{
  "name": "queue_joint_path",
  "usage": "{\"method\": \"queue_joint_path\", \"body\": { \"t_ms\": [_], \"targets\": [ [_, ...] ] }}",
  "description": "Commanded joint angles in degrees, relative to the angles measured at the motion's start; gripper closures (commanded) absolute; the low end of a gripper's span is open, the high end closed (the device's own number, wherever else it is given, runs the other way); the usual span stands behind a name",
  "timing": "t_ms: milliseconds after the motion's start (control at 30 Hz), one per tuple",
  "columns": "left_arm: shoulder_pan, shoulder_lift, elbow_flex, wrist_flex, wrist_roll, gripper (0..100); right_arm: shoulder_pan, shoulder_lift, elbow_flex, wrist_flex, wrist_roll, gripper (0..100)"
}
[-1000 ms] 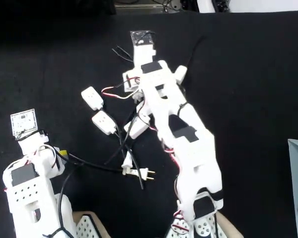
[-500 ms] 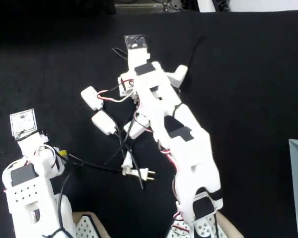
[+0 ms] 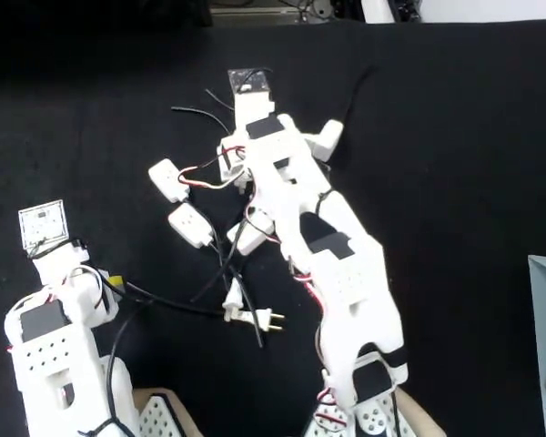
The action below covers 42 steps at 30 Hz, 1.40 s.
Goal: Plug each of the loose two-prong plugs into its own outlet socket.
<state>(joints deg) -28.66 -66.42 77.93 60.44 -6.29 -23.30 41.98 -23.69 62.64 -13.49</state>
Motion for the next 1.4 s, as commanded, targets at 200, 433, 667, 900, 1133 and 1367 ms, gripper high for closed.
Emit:
{"method": "queue_joint_path", "body": {
  "t_ms": [200,433,667,900,1133,1367],
  "targets": [
    [-0.22,-0.70,-0.66,-0.97,0.09,75,-1.32,-12.88,-2.33,9.85,0.79,98.7],
    [-0.31,-0.70,-0.66,-0.97,0.09,75,-4.40,-21.32,-2.15,22.24,7.38,98.7],
    [-0.48,-0.70,-0.66,-0.97,0.09,75,-4.31,-28.79,8.75,27.52,13.45,98.7],
    [-0.57,-0.70,-0.66,-0.97,0.09,75,-4.13,-38.46,27.56,27.16,23.56,98.7],
    [-0.57,-0.70,-0.66,-0.97,0.09,75,-4.13,-39.69,41.27,23.82,31.47,98.7],
    [-0.31,-0.70,-0.57,-0.97,0.09,75,-4.40,-39.60,50.86,15.30,35.87,98.7]
  ]
}}
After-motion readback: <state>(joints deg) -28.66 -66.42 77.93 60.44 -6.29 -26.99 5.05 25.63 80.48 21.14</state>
